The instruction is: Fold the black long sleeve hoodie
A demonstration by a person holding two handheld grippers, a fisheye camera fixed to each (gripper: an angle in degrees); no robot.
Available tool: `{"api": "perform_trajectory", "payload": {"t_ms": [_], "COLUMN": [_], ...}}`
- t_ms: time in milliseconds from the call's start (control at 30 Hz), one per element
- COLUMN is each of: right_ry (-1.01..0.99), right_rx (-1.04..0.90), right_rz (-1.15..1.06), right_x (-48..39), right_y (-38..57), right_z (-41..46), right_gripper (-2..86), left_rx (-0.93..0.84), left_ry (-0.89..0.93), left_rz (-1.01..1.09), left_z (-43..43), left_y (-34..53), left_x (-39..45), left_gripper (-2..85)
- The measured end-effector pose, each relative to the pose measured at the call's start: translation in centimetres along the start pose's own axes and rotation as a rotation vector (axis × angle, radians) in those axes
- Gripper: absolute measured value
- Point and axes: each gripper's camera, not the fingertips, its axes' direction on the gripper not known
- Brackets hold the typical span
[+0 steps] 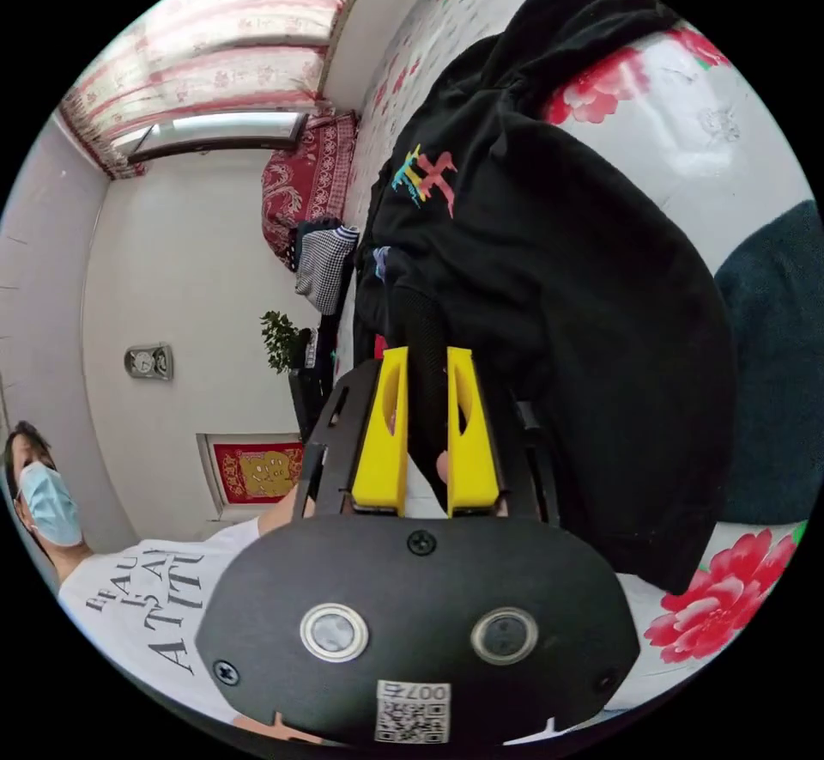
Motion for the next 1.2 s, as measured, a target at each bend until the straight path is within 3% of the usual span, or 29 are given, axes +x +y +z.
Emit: {"api": "perform_trajectory", "payload": {"t_ms": [67,133,300,400,600,633,733,800,833,900,1000,1067,1100,1200], "right_ry": [0.078,0.181,0.608,0.741,0.89,0.943,1.178,1.444,1.484,1.341,1.09,0.749,0.584,0.429], "right_rx": [-0.054,-0.062,0.09,0.08,-0.128,-0.125,-0.273,-0.352,-0.361,-0.32,-0.069,0.062,0.077,0.02], "right_rz": [-0.108,-0.19,-0.249,-0.222,-0.266,-0.369,-0.502,-0.391,-0.312,-0.231,-0.167,-0.204,-0.211,-0.241], "right_x": [-2.0,-3.3,-2.6,-0.7,2.7,1.9,2.1,5.7,6.9,7.5,4.4,1.7,1.0,-0.1], "right_y": [1.0,2.1,5.4,5.7,4.7,5.4,6.6,6.9,6.8,7.5,9.4,11.5,12.3,13.2], "right_z": [0.4,-0.2,-5.6,-6.3,0.2,0.9,2.0,-0.6,-1.9,-6.2,-11.2,-11.8,-10.8,-6.5], "right_gripper": [8.2,8.1,7.5,6.7,3.7,2.8,1.1,0.6,0.6,0.8,2.6,5.9,7.3,9.2], "left_rx": [-0.01,-0.001,0.04,0.047,0.026,0.013,-0.001,-0.007,-0.01,-0.007,-0.014,-0.012,-0.004,0.009], "left_ry": [0.008,0.03,0.023,-0.007,-0.269,-0.333,-0.357,-0.386,-0.406,-0.4,-0.421,-0.431,-0.428,-0.411], "left_rz": [-0.038,-0.098,-0.087,-0.107,-0.22,-0.251,-0.307,-0.321,-0.331,-0.342,-0.334,-0.331,-0.335,-0.341], "left_z": [0.5,0.3,-3.4,-7.5,-16.1,-17.5,-19.3,-19.5,-19.3,-18.5,-16.8,-16.2,-16.1,-16.5], "left_y": [-1.0,-0.9,2.2,5.8,13.1,14.3,16.3,16.6,16.6,16.4,15.9,15.7,15.6,15.4], "left_x": [-0.6,-1.6,-1.6,-1.5,-2.0,-2.3,-3.3,-3.5,-3.6,-3.7,-3.2,-2.8,-2.7,-2.5], "left_gripper": [14.5,6.4,4.8,4.6,4.4,4.2,3.8,3.6,3.6,3.7,3.9,4.0,4.0,4.0]}}
